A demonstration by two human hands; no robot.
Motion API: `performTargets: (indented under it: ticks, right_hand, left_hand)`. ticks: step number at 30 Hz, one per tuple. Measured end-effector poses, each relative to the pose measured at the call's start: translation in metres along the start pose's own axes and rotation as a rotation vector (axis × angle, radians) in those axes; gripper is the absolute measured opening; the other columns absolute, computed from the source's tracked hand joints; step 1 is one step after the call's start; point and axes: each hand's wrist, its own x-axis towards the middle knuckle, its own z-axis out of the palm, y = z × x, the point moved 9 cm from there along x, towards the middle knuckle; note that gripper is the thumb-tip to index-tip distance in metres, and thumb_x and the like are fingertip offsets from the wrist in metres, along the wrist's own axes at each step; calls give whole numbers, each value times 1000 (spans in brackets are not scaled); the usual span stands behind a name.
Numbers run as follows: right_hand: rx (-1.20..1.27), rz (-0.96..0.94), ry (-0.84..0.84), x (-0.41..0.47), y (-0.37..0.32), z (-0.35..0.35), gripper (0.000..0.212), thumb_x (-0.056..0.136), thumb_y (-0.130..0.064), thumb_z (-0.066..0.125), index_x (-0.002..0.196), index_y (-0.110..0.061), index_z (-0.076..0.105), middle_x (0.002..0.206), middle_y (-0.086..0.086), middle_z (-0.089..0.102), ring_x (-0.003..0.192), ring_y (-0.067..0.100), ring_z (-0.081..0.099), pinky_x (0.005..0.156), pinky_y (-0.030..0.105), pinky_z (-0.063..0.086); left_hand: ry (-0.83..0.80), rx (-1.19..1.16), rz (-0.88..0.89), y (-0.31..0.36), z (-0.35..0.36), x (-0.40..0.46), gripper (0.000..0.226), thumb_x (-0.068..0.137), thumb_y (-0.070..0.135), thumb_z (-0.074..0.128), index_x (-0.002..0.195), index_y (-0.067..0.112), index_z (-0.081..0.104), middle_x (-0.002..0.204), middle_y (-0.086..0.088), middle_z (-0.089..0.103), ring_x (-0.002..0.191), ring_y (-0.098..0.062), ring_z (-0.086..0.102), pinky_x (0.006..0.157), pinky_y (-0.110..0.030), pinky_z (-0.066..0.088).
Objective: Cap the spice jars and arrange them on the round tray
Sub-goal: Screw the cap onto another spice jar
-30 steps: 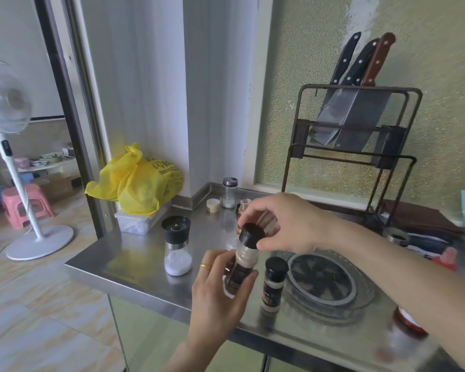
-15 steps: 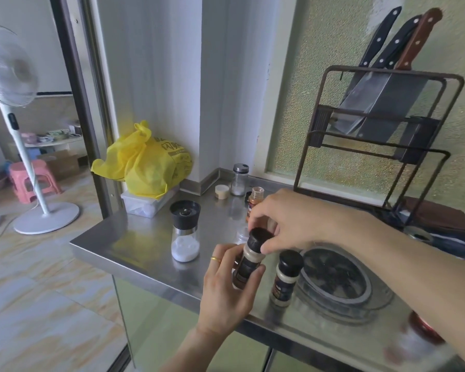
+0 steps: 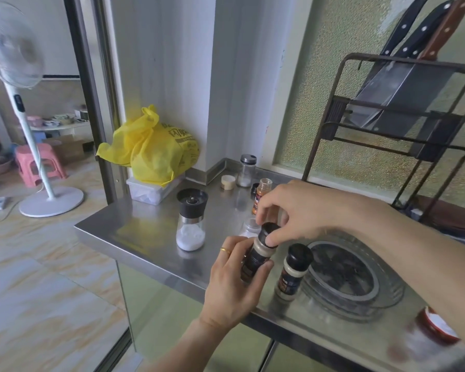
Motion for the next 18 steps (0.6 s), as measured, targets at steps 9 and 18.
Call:
performTargets:
  ticks: [9, 18]
  right_hand:
    - [114, -143, -5, 2, -8, -1, 39, 75, 1, 79, 105, -24, 76, 103, -8, 74, 99, 13, 71, 92, 41, 56]
    - [189, -167, 21, 5, -6, 1, 48, 73, 7, 73, 109, -26, 69, 104, -8, 73, 103, 19, 70, 94, 44, 57]
  left_hand:
    - [0, -147, -80, -2, -7, 4, 32, 98, 41, 63, 128, 29, 66, 107, 19, 69, 96, -7, 66, 82, -14, 46]
    - [-133, -317, -113, -3, 3, 0, 33, 112, 32, 39, 140, 31, 56, 94, 7, 65, 80, -20, 63, 74, -21, 50]
